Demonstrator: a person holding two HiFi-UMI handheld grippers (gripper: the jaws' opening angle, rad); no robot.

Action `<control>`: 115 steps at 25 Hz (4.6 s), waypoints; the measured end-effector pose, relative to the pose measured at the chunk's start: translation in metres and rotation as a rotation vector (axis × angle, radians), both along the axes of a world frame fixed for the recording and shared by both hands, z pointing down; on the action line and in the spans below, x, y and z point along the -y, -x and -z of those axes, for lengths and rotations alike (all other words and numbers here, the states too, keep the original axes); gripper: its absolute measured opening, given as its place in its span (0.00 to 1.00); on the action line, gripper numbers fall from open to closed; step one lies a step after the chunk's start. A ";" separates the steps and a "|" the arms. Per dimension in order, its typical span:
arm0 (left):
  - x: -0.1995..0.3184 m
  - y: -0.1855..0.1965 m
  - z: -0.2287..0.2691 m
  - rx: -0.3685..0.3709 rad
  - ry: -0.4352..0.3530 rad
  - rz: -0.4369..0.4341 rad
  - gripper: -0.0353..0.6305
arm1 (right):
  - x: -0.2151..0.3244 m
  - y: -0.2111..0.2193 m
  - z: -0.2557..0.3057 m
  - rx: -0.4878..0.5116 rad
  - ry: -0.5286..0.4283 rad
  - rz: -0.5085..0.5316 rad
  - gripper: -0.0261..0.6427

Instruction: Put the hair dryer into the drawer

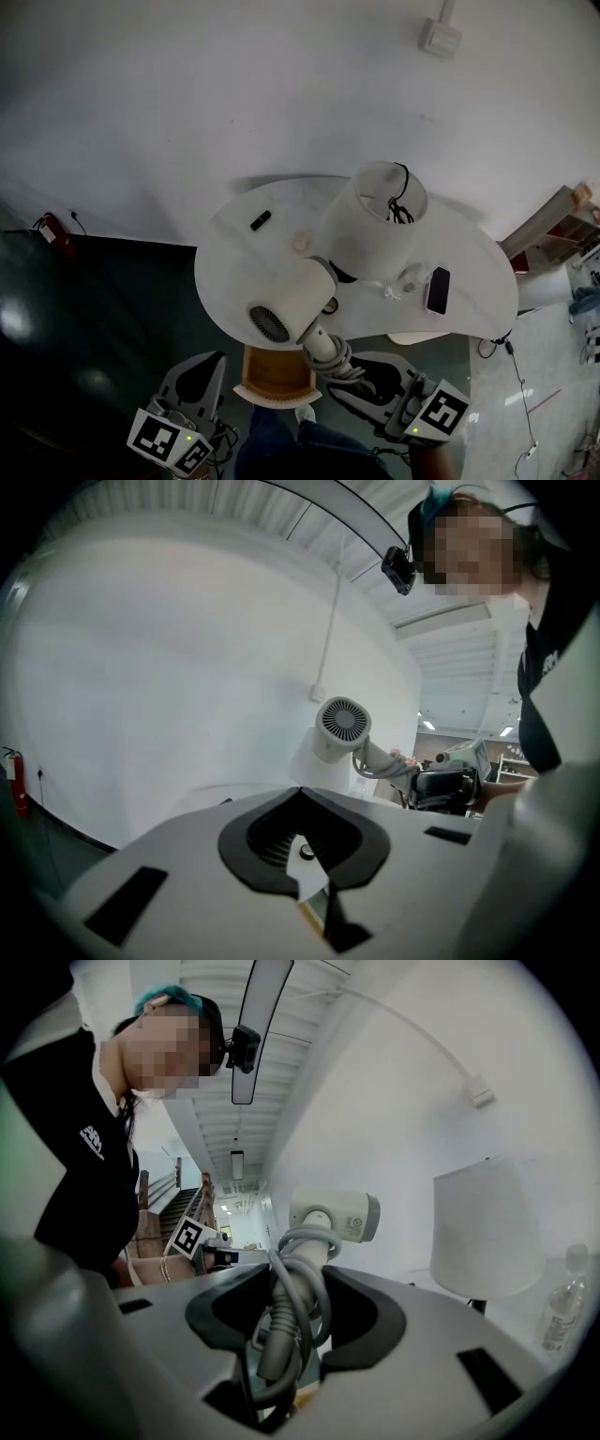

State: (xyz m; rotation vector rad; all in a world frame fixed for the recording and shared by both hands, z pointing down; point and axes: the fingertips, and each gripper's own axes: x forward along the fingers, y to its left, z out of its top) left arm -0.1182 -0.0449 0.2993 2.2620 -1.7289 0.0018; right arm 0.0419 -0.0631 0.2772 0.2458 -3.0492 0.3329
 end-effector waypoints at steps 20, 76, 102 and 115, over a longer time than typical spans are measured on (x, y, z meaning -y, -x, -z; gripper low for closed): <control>0.044 0.058 -0.049 -0.028 0.090 -0.242 0.08 | -0.073 0.029 -0.101 -0.257 0.163 0.148 0.33; 0.016 -0.001 -0.217 -0.038 0.447 -0.510 0.08 | -0.079 0.027 -0.328 -0.876 0.574 0.152 0.33; -0.002 0.000 -0.238 -0.057 0.498 -0.505 0.08 | -0.051 0.043 -0.392 -1.062 0.622 -0.090 0.33; -0.009 0.003 -0.247 -0.059 0.524 -0.497 0.08 | -0.040 0.062 -0.411 -1.066 0.627 -0.164 0.33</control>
